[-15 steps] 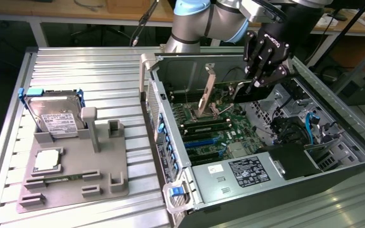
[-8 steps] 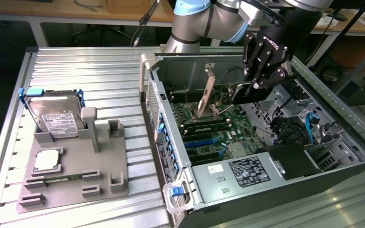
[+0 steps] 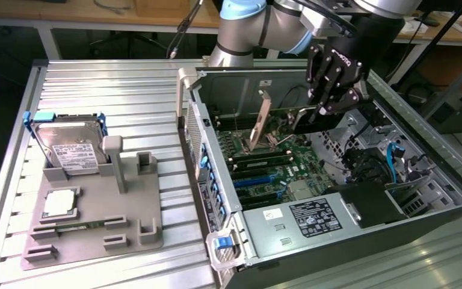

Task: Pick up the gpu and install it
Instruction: 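Insert the gpu into the slot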

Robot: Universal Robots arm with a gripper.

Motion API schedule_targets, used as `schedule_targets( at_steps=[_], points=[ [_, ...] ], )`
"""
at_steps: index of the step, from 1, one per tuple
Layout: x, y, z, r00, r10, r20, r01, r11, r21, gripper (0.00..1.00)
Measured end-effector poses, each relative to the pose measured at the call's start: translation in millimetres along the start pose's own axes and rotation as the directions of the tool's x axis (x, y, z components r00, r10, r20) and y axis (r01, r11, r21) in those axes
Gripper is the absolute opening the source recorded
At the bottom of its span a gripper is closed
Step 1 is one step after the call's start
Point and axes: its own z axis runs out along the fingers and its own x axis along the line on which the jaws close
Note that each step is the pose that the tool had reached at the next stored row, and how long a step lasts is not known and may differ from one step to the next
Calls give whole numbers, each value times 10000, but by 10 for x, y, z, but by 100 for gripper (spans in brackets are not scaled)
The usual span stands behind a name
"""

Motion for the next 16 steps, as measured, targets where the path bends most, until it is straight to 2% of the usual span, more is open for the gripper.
schedule_targets(
  at_steps=[16],
  points=[
    [1, 0, 47, 10000, 74, -2, -74, 10000, 0, 27]
  ],
)
